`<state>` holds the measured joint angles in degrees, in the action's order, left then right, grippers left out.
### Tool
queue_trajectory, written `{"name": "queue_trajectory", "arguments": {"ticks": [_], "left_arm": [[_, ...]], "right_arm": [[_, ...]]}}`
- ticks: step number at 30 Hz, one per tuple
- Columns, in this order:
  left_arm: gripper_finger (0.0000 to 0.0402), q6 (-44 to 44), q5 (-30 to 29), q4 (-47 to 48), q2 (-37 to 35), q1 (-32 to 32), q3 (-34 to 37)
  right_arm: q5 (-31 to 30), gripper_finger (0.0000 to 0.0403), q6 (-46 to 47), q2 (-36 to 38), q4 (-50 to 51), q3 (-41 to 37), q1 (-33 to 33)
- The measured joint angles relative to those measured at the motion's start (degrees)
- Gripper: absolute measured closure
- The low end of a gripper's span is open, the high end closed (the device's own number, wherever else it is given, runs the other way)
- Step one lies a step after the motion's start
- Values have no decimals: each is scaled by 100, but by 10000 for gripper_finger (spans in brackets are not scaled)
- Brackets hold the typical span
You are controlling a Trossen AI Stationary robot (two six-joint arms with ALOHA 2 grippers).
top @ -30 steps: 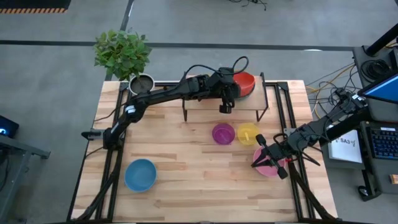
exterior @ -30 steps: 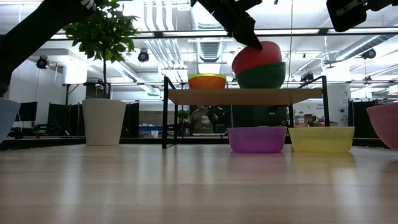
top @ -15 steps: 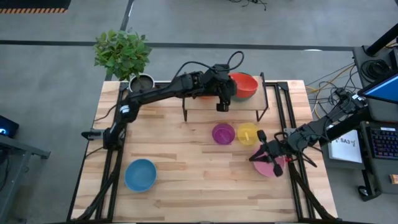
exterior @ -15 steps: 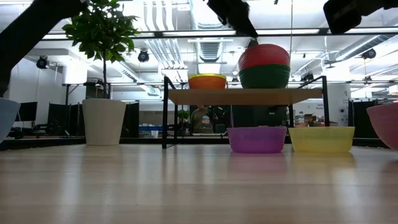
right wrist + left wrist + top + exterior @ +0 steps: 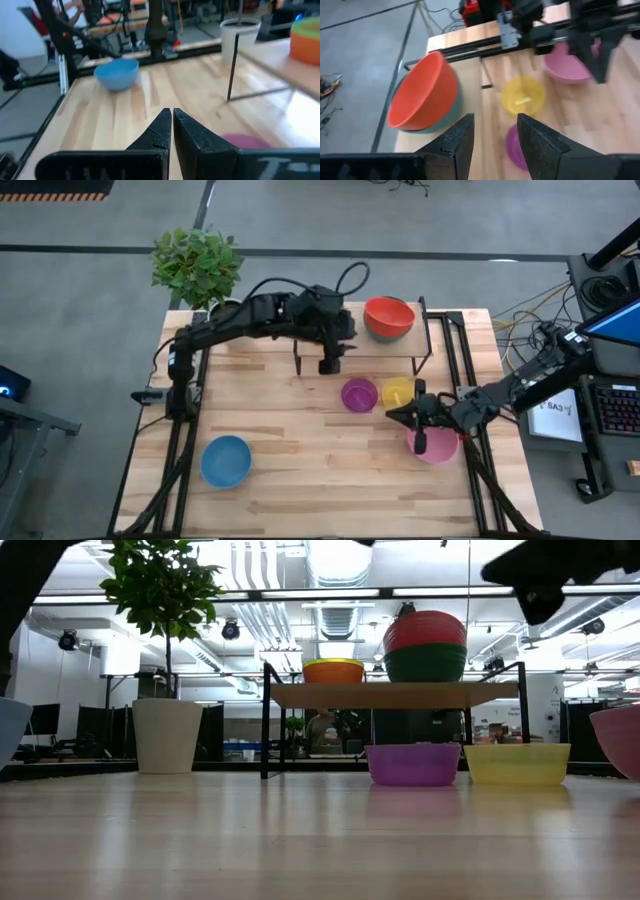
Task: Place and stack bowls onto a shelf
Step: Stack the large orange bowl on top of the large dark green bowl on the shelf
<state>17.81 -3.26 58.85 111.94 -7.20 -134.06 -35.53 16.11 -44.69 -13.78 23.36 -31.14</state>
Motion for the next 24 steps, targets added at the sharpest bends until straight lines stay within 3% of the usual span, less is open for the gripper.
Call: {"name": "queue_trajectory", "arguments": {"ticks": [6,11,16,24], "left_arm": [[270,-249,16,328,-108,379,223],[270,-538,-43,70,-550,669,1069],[270,-821,-459,-1040,-1643,889,2757],[270,-1033,-652,-3558,-3645,1205,5621]], "right_arm": [[-27,394,-619,-157,-418,337,272],[-6,394,-1170,-76,-281,766,626],[183,394,-1387,-22,494,1239,1172],[1713,394,-1568,-245,1187,1947,2586]]}}
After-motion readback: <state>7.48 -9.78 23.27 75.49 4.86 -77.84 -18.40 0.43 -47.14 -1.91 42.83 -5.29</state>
